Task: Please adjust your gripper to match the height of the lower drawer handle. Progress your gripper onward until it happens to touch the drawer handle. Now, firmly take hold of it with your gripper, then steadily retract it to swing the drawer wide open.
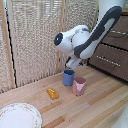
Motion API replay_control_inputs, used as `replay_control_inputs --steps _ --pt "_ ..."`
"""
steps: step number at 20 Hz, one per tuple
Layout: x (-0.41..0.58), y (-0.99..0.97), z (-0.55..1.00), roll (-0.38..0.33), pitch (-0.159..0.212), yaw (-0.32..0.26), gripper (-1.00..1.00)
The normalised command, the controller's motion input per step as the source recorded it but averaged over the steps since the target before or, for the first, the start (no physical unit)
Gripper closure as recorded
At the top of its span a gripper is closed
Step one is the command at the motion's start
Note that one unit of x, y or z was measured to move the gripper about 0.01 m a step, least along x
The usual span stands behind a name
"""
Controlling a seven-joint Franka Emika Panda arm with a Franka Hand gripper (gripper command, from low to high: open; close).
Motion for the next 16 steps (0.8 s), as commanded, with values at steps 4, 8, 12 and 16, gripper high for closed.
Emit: replay_control_inputs --steps 4,8,12,16 --pt "0.0 -0.47 0.0 -0.139 0.125 0.166 -1.0" --pt "0.0 -0.45 0.0 -0.083 0.028 0.226 -1.0" --pt "-0.001 -0.45 0.0 -0.095 -0.005 0.231 -1.0" --pt "-0.078 -0.58 0.0 -0.119 -0.043 0.175 -1.0"
